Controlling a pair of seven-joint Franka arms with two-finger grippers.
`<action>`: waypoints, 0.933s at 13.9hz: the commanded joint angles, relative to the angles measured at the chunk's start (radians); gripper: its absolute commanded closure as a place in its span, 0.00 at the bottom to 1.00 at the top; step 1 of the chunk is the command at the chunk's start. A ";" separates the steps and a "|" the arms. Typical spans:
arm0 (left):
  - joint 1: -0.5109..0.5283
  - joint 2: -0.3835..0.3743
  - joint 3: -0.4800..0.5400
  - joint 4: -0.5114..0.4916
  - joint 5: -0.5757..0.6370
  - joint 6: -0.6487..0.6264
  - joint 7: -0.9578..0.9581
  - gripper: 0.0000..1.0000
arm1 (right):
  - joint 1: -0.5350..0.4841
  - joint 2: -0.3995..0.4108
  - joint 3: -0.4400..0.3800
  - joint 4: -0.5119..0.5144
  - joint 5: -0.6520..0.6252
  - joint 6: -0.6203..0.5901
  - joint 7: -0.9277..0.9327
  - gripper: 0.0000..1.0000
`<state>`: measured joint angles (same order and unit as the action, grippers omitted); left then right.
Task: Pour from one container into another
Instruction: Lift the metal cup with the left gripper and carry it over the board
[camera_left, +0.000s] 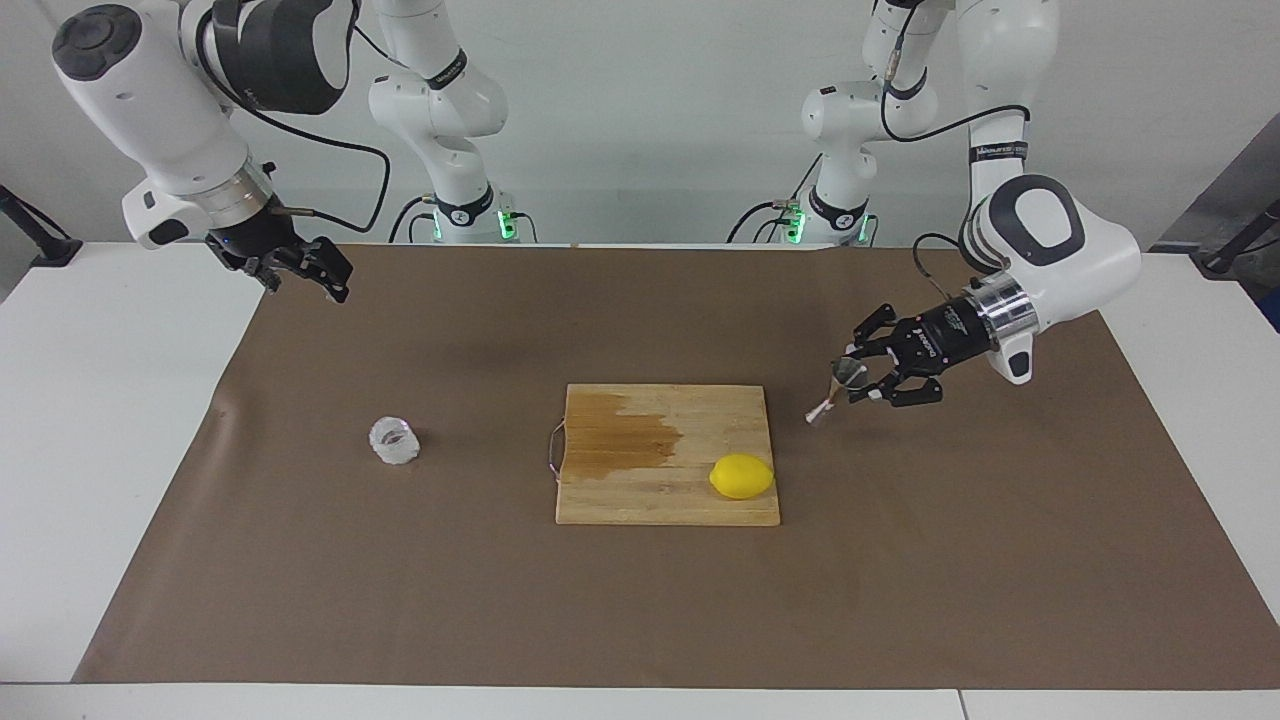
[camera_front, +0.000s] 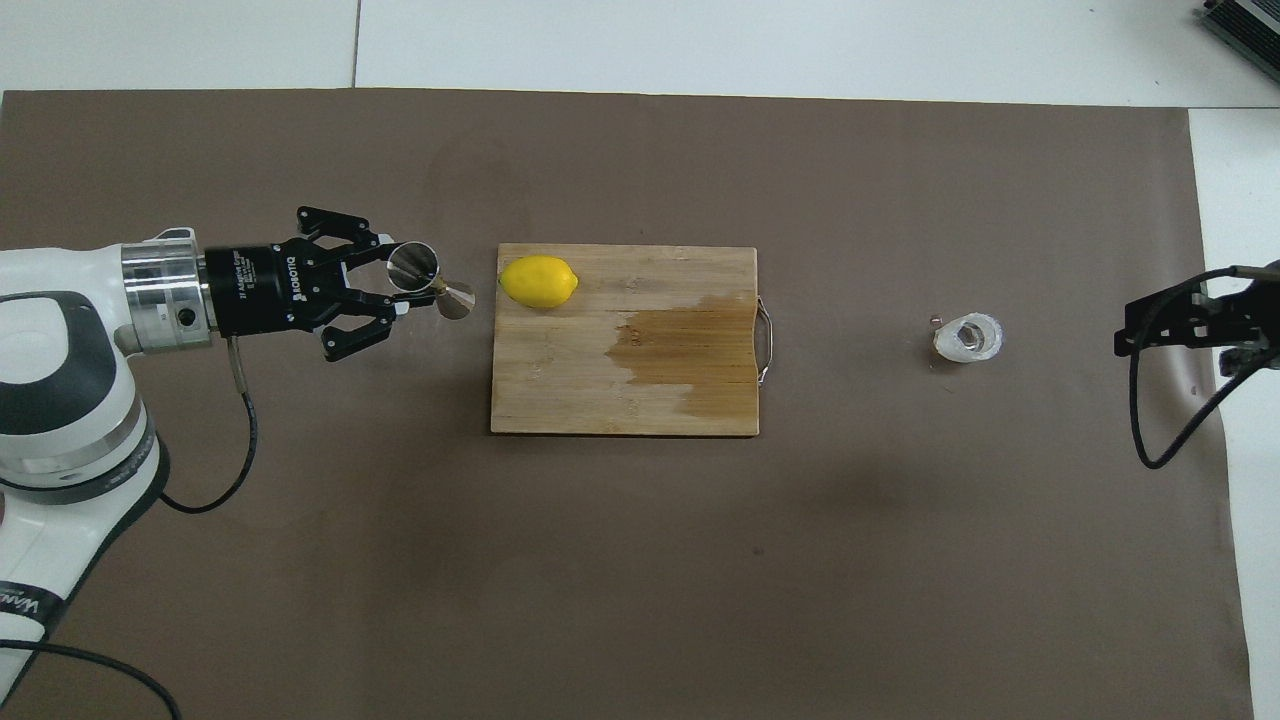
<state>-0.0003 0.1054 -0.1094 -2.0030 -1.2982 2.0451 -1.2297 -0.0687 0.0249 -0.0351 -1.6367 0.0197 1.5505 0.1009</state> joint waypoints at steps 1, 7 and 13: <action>-0.110 -0.013 -0.021 -0.017 -0.082 0.175 -0.045 1.00 | -0.005 -0.008 0.001 -0.011 0.017 0.008 0.013 0.00; -0.335 0.007 -0.026 -0.013 -0.289 0.531 -0.050 1.00 | -0.005 -0.008 0.001 -0.011 0.017 0.008 0.013 0.00; -0.369 0.143 -0.202 0.128 -0.377 0.881 -0.054 1.00 | -0.005 -0.008 0.001 -0.011 0.017 0.008 0.013 0.00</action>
<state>-0.3635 0.1754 -0.2831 -1.9622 -1.6513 2.8470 -1.2772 -0.0687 0.0249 -0.0351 -1.6367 0.0197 1.5505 0.1009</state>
